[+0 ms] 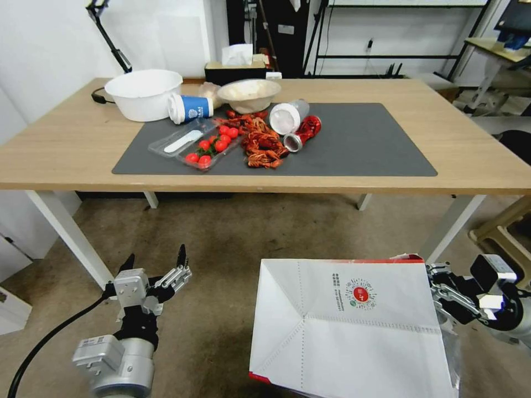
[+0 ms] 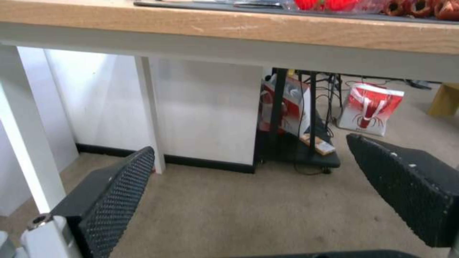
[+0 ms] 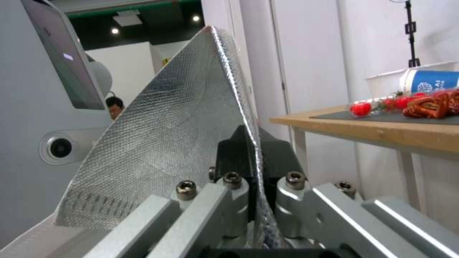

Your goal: Pick up the food delivery bag from the floor and place it on the table.

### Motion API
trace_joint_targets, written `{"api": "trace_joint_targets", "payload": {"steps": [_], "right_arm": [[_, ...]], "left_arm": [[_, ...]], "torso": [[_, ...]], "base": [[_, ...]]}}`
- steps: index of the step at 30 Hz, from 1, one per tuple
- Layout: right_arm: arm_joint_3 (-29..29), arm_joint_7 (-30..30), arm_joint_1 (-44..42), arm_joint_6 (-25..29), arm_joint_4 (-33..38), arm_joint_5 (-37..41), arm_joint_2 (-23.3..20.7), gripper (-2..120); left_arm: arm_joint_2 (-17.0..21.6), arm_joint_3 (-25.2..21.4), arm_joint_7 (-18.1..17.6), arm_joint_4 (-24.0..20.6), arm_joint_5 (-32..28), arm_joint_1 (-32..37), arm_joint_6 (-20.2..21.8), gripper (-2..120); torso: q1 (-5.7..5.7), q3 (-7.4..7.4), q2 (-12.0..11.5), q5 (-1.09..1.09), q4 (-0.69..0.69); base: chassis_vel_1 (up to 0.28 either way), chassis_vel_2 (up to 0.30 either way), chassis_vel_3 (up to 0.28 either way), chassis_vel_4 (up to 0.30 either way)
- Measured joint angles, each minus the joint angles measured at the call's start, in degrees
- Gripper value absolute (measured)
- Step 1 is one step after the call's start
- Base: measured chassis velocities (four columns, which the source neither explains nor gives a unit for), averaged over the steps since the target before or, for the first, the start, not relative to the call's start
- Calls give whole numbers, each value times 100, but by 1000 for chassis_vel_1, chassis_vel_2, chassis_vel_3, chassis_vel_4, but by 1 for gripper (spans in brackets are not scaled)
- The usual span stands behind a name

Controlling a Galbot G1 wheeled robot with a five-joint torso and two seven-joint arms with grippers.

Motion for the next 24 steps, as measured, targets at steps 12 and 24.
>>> {"api": "trace_joint_targets", "payload": {"steps": [12, 24], "right_arm": [[10, 5, -23, 14, 30, 3, 12, 0], [67, 5, -70, 19, 50, 15, -15, 0]], "left_arm": [[-19, 10, 1, 0, 31, 25, -28, 100], [-38, 35, 17, 0, 54, 5, -34, 100]], "torso": [[60, 106, 166, 0, 0], [193, 323, 515, 0, 0]], "base": [[0, 0, 0, 0], [0, 0, 0, 0]]}}
